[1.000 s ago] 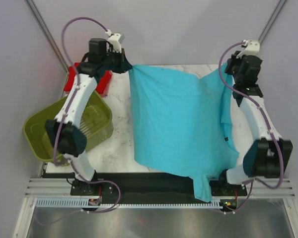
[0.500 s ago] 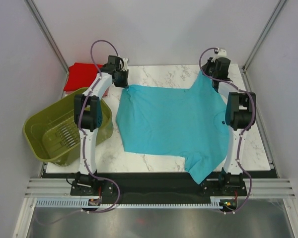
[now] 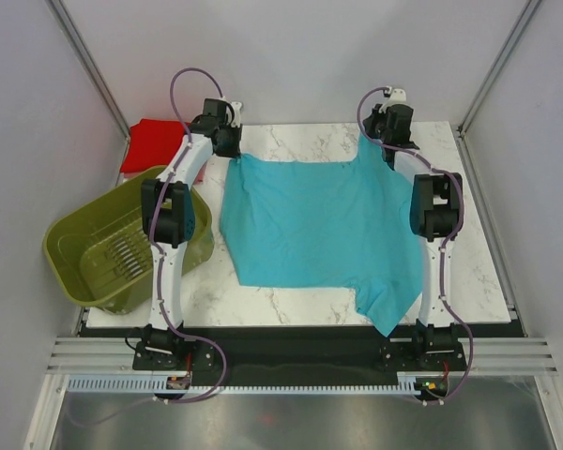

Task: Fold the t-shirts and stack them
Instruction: Flatten the tshirt out

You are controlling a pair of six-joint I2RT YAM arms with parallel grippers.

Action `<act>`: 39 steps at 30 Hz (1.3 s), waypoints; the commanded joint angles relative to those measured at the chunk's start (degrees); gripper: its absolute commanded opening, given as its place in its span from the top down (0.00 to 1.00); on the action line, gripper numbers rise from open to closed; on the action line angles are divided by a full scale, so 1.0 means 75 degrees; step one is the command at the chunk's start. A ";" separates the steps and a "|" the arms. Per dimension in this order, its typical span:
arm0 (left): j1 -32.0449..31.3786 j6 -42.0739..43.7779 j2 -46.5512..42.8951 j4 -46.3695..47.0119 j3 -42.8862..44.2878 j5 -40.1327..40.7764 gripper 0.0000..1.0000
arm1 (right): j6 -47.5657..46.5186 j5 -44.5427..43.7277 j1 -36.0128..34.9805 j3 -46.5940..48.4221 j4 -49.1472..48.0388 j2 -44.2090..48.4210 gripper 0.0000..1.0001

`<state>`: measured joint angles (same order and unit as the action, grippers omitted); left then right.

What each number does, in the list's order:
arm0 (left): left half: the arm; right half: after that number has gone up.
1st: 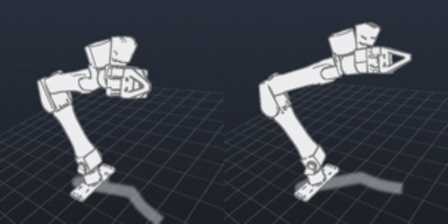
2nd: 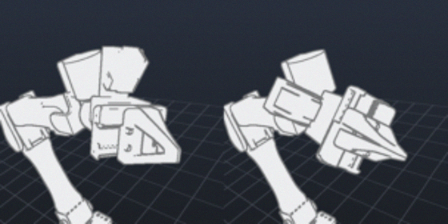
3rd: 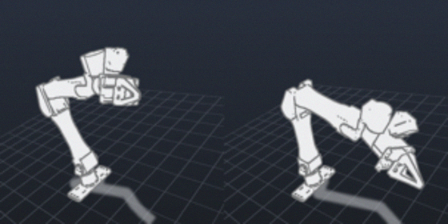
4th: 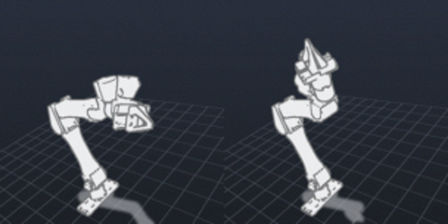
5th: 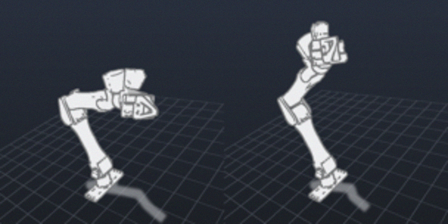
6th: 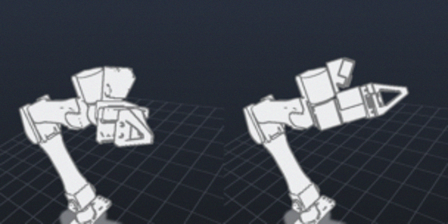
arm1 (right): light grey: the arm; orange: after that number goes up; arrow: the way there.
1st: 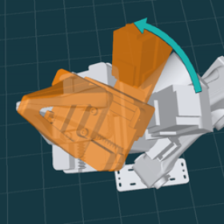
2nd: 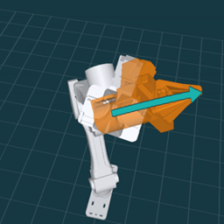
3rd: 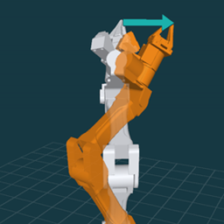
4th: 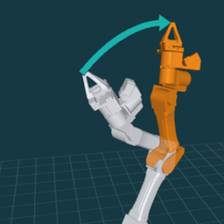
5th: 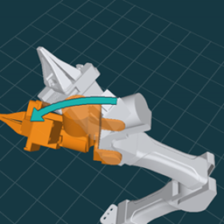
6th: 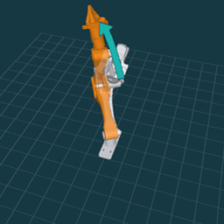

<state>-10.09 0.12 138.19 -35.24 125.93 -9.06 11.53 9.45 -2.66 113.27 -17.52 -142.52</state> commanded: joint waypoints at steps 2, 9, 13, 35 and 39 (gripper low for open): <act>0.0079 0.0382 -0.0097 0.0164 0.0494 0.0188 0.98 | -0.0306 -0.0521 0.0108 0.0366 0.0109 0.0041 1.00; 0.0220 0.0441 0.0113 0.0316 0.0986 -0.0816 0.98 | -0.0318 -0.0651 0.0331 0.0319 -0.0148 0.0159 1.00; 0.0220 0.0359 0.0476 0.0398 0.1560 -0.0867 0.98 | -0.0482 -0.0920 0.0319 0.0447 -0.0207 0.0135 1.00; 0.0220 0.1753 0.0384 0.0551 0.1128 -0.0304 0.98 | -0.0330 -0.1494 0.0577 -0.1063 -0.0570 0.1271 1.00; 0.0185 0.2338 0.0079 0.0563 0.0777 -0.0035 0.98 | -0.0365 -0.1787 0.0600 -0.1847 -0.0676 0.1903 1.00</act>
<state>-8.71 11.29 144.44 -32.60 133.01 -11.53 8.75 -1.87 1.93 101.89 -18.65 -135.90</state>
